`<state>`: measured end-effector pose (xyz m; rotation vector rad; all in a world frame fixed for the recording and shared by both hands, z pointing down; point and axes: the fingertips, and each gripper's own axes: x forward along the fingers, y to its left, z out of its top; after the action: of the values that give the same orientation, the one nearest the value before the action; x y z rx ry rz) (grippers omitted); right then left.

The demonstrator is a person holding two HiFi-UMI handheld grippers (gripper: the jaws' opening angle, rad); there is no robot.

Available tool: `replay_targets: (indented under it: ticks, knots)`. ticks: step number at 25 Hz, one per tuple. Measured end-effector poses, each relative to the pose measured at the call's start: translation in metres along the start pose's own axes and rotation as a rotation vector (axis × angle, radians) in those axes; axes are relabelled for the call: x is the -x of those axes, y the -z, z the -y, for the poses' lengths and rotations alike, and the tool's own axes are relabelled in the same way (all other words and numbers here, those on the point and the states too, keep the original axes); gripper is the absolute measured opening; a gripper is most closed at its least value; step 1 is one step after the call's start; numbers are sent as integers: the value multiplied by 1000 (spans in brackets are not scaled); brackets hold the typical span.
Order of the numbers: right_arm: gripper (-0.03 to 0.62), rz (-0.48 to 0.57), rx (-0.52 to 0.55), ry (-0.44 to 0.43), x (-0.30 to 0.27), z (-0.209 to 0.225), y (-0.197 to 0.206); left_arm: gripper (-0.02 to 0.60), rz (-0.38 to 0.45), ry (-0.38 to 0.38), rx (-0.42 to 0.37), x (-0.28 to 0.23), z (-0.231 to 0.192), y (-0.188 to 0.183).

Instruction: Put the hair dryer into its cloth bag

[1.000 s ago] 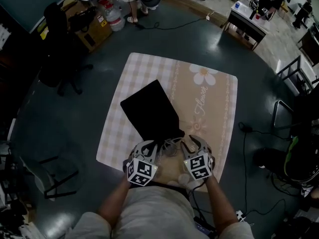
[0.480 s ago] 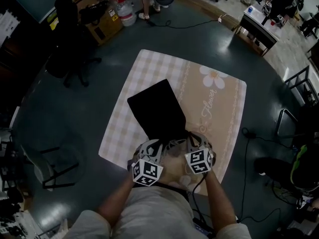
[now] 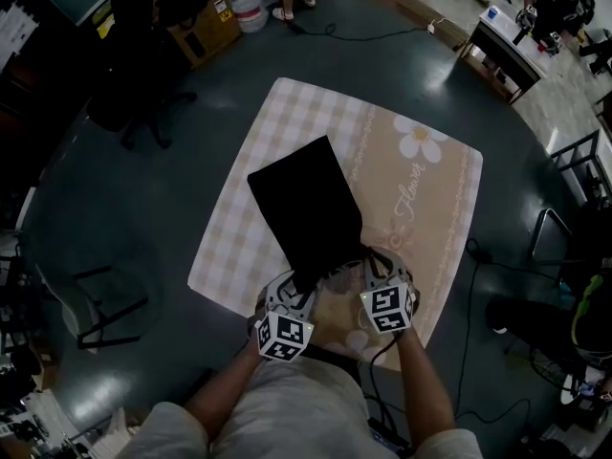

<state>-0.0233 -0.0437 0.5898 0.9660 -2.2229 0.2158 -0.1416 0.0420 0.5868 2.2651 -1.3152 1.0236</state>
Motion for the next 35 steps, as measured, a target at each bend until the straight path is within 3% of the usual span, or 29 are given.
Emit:
replay_targets:
  ticks: [6,9,12,14,18,26,35]
  knots:
    - [21,-15,-9,14,-1,3,3,206,-30,-56,11,6,-8,14]
    - [21,-13,-12,15,2,2,3,206,-94,-22,32,1,-1,33]
    - [21,-8,-8,10,4,-1,1,198,-108,9,47,-4,4,37]
    - [21,-10,-10,8,5,-2,2,99,-100,20,65,-6,3,34]
    - [21,-9,-45,0,7,-1,6,34,-91,64,83,-11,0,31]
    - [20,42,-291,-98,29,0,-2,21,44,174,132,4,-5,-16]
    - [20,157,-146,-107,54,-16,-68,20,187,88,167,34,-54,-70]
